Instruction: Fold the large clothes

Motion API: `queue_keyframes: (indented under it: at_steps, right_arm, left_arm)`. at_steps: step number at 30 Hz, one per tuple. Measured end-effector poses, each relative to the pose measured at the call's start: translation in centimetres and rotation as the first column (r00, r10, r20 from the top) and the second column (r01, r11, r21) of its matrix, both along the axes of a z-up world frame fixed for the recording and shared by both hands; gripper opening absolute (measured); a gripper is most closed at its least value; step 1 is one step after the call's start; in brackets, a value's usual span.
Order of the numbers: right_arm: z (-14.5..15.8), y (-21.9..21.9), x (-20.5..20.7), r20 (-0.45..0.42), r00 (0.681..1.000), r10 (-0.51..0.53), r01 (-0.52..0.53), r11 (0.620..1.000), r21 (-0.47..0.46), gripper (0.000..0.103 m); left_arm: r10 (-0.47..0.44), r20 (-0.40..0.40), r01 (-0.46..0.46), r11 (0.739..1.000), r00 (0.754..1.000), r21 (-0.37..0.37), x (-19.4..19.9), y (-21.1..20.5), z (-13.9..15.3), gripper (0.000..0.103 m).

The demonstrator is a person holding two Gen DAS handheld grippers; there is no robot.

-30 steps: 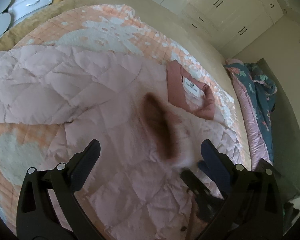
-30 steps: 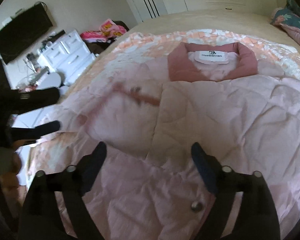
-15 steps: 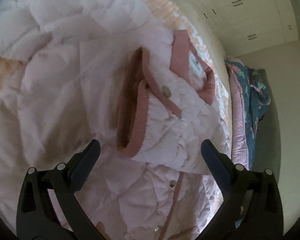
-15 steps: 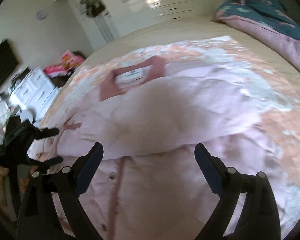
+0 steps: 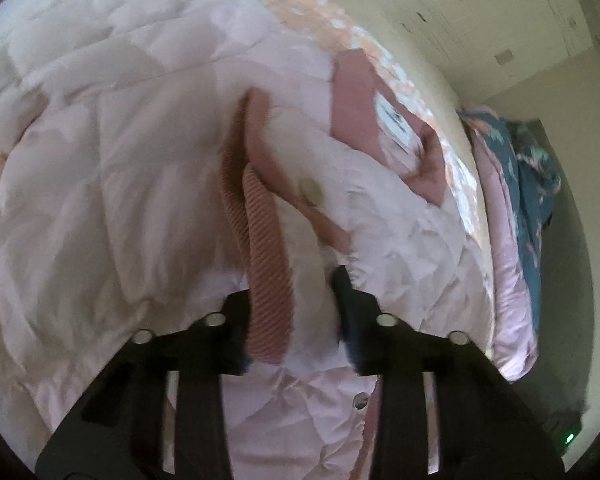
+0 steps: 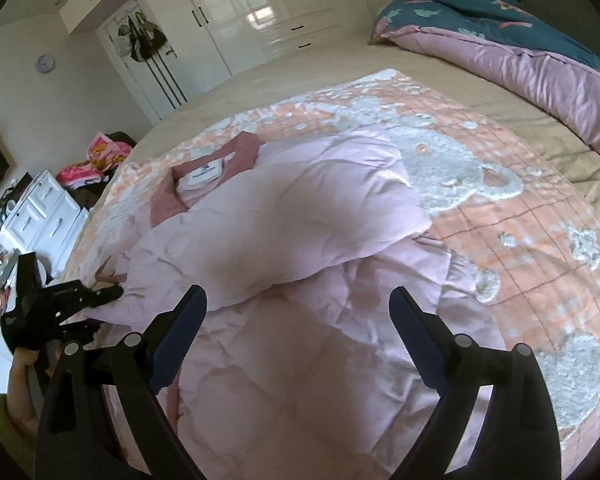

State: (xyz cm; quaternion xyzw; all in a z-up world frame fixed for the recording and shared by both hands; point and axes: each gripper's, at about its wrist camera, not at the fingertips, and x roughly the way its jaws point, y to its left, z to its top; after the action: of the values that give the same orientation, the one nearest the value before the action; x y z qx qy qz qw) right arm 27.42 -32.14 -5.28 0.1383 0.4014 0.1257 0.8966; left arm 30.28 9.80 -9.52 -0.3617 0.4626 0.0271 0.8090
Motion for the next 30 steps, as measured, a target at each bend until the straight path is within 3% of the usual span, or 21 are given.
queue_keyframes:
  at_steps: [4, 7, 10, 14, 21, 30]
  right_arm:
    - [0.0, -0.7, 0.0, -0.016, 1.000, -0.020, 0.021, 0.999, 0.025, 0.092]
    - [0.5, -1.0, 0.1, 0.001, 1.000, -0.030, 0.030, 0.999, 0.014, 0.092]
    - [0.5, -1.2, 0.4, 0.012, 0.999, -0.037, 0.037, 0.999, -0.001, 0.092]
    - [0.1, -1.1, 1.1, 0.003, 0.999, -0.041, 0.041, 0.999, -0.020, 0.092]
    - [0.7, 0.5, 2.5, 0.028, 1.000, 0.000, 0.002, 0.997, -0.081, 0.092]
    - [1.3, 4.2, 6.3, 0.029, 0.996, 0.086, -0.080, 0.982, -0.173, 0.092]
  left_arm:
    - [-0.046, 0.086, 0.042, 0.998, 0.995, 0.053, 0.6, -0.1, 3.6, 0.014]
    - [-0.081, 0.185, 0.053, 0.987, 0.979, 0.153, 0.9, -0.1, 7.9, 0.014]
    - [-0.120, 0.222, 0.070, 0.972, 0.968, 0.222, 0.8, -0.1, 9.7, 0.014]
    - [-0.106, 0.153, 0.059, 0.957, 0.982, 0.285, 0.7, 0.9, 6.8, 0.014]
    - [-0.079, 0.051, 0.060, 0.953, 0.996, 0.297, 0.5, 2.0, 1.6, 0.015]
    - [-0.081, 0.014, 0.072, 0.947, 0.997, 0.313, -0.1, 2.3, 0.4, 0.020]
